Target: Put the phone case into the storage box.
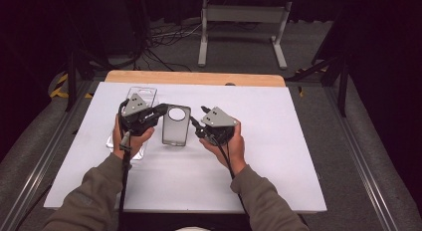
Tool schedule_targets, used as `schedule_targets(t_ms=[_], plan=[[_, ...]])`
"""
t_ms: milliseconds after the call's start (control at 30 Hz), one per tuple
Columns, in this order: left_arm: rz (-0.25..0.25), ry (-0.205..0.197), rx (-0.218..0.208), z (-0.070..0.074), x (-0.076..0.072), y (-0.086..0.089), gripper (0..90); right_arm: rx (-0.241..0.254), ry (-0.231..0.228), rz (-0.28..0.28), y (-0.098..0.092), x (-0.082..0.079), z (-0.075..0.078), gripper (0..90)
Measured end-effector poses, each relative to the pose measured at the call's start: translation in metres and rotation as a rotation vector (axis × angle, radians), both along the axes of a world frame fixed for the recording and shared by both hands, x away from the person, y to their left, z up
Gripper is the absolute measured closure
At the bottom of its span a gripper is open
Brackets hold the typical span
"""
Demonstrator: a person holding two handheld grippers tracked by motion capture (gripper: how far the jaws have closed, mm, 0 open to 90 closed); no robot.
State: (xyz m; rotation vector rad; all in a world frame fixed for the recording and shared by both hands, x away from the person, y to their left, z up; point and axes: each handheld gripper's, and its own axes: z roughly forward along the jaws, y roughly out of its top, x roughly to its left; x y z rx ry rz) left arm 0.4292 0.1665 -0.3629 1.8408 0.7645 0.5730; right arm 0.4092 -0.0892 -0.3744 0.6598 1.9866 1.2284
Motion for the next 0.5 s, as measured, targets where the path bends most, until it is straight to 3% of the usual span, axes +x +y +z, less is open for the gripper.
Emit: schedule_targets(t_ms=[233, 500], plan=[[0.009, 0.013, -0.008, -0.001, 0.002, 0.003, 82.7, -0.030, 0.012, 0.023, -0.009, -0.006, -0.002, 46.0], [0.038, 0.010, -0.019, 0.001, 0.001, 0.008, 82.8, -0.045, 0.013, 0.016, -0.042, -0.019, -0.010, 42.4]])
